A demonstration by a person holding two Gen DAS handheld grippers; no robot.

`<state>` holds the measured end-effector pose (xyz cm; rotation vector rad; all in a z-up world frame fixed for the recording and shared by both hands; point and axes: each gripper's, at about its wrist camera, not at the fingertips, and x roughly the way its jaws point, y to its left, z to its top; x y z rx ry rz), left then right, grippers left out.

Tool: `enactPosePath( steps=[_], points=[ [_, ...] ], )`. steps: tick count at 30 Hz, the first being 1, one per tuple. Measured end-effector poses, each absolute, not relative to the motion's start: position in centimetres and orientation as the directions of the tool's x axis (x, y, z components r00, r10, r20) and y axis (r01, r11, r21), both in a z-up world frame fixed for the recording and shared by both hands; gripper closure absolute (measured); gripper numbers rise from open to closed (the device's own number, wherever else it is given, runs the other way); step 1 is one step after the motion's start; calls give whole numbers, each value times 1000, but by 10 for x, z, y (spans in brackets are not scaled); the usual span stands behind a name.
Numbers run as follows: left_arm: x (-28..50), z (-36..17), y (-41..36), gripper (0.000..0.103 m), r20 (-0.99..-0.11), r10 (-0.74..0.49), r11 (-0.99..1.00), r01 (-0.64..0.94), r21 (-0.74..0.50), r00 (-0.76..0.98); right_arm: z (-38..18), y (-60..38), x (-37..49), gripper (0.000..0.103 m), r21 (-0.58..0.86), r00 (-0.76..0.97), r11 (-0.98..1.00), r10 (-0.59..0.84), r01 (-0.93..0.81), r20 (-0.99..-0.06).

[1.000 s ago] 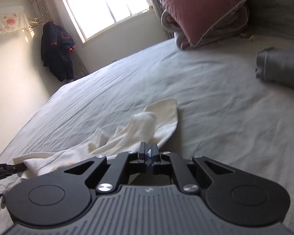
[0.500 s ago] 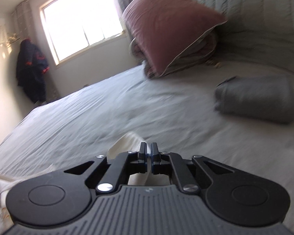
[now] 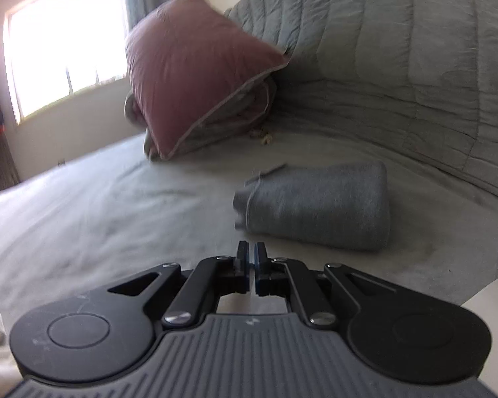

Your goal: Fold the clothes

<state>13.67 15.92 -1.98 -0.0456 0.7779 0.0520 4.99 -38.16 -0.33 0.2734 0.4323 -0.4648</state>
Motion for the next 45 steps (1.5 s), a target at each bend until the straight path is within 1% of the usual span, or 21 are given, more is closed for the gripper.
enactPosePath(
  steps=[1, 3, 5, 7, 8, 9, 11, 14, 16, 21, 22, 24, 26, 27, 28, 29, 33, 37, 39, 43, 45],
  points=[
    [136, -21, 161, 88, -718, 19, 998, -55, -26, 696, -5, -380, 51, 99, 150, 802, 864, -363, 480, -473],
    [135, -13, 169, 78, -714, -18, 995, -60, -84, 699, -8, -376, 52, 94, 140, 793, 872, -346, 469, -501],
    [137, -3, 177, 56, -703, -57, 987, -66, -147, 709, -6, -372, 53, 90, 125, 790, 883, -332, 452, -515],
    [148, 4, 180, 52, -701, -93, 980, -60, -190, 707, -1, -368, 53, 80, 114, 796, 900, -307, 422, -522],
    [155, 6, 180, 49, -706, -101, 979, -56, -196, 701, 1, -366, 54, 59, 113, 803, 909, -289, 401, -522],
    [165, 4, 178, 48, -717, -102, 981, -50, -188, 689, 4, -362, 55, 47, 107, 810, 920, -273, 378, -519],
    [187, -3, 171, 45, -747, -105, 987, -22, -158, 656, 9, -350, 60, 47, 75, 824, 943, -243, 324, -512],
    [217, -18, 159, 45, -781, -93, 995, 24, -100, 617, 13, -328, 77, 47, 42, 827, 976, -160, 216, -538],
    [235, -29, 152, 45, -799, -109, 994, 64, -89, 591, 10, -314, 91, 47, 45, 824, 988, -98, 148, -558],
    [259, -48, 136, 47, -818, -165, 986, 111, -123, 551, -18, -280, 129, 47, 25, 786, 1000, 15, 1, -619],
    [262, -50, 132, 49, -817, -174, 984, 123, -127, 549, -25, -275, 136, 47, 12, 775, 1000, 24, -21, -632],
    [265, -50, 125, 58, -813, -196, 980, 149, -135, 549, -39, -265, 149, 47, -1, 752, 999, 40, -54, -658],
    [264, -51, 118, 74, -811, -213, 975, 178, -136, 546, -50, -257, 159, 47, -1, 733, 997, 54, -74, -679],
    [263, -52, 114, 79, -809, -213, 973, 194, -125, 548, -55, -254, 162, 47, 2, 727, 997, 58, -78, -685],
    [262, -52, 112, 94, -807, -212, 971, 209, -112, 552, -58, -252, 165, 47, 1, 725, 997, 58, -79, -687],
    [260, -52, 110, 99, -803, -206, 972, 214, -100, 559, -61, -249, 165, 47, -5, 728, 997, 52, -76, -684],
    [250, -37, 113, 100, -765, -122, 987, 158, -27, 632, -62, -249, 164, 47, 1, 734, 997, 58, -78, -676],
    [245, -19, 123, 100, -700, 59, 987, 62, 147, 711, -63, -251, 163, 51, 5, 736, 996, 68, -87, -673],
    [246, -17, 134, 100, -687, 143, 977, 11, 215, 713, -63, -251, 163, 54, 3, 735, 996, 71, -93, -675],
    [248, -25, 157, 100, -675, 308, 931, -68, 358, 670, -63, -250, 165, 55, 7, 732, 996, 72, -92, -678],
    [249, -30, 170, 100, -695, 345, 921, -85, 379, 630, -62, -249, 165, 55, 10, 729, 996, 73, -91, -680]
  ],
)
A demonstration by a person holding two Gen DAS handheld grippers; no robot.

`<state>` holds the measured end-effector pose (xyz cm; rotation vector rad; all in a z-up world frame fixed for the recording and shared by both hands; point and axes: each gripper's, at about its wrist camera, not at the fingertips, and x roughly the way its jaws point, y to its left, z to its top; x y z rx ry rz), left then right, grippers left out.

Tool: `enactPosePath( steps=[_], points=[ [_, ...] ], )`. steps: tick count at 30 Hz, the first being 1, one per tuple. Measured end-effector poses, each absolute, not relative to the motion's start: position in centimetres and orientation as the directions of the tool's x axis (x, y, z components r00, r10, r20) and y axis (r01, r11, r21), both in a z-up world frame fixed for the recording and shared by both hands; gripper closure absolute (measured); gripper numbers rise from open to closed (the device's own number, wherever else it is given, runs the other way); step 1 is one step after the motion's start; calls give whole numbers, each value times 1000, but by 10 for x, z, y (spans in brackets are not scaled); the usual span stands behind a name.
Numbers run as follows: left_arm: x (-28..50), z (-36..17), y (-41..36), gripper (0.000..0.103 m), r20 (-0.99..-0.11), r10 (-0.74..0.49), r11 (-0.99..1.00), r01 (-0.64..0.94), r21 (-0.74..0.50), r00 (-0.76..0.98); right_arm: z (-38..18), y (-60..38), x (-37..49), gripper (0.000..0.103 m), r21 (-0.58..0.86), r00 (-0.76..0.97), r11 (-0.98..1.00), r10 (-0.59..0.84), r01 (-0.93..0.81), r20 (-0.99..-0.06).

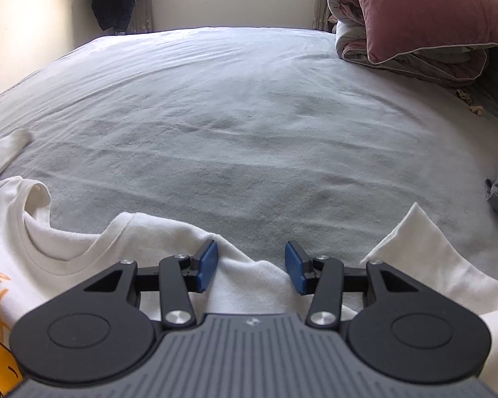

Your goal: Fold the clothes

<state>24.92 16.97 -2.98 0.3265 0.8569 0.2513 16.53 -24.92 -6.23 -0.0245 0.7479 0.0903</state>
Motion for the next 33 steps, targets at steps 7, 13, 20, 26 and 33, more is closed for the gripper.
enactPosePath(
  steps=[7, 13, 20, 26, 33],
  points=[
    [237, -4, 188, 61, -713, 97, 993, -22, 113, 694, -48, -250, 173, 55, 91, 720, 984, 175, -154, -672],
    [242, -14, 145, 56, -742, -195, 976, 204, -80, 641, -46, -226, 187, 55, 63, 682, 961, 236, -269, -692],
    [246, -55, 112, 58, -798, -189, 960, 277, -29, 572, -59, -204, 194, 53, -52, 616, 927, 203, -370, -762],
    [232, -54, 108, 93, -802, -235, 945, 321, -57, 550, -60, -189, 183, 78, -116, 592, 897, 180, -426, -786],
    [211, -37, 101, 100, -690, -215, 956, 292, -6, 691, -46, -183, 148, 98, -234, 769, 921, 98, -310, -632]
  ],
)
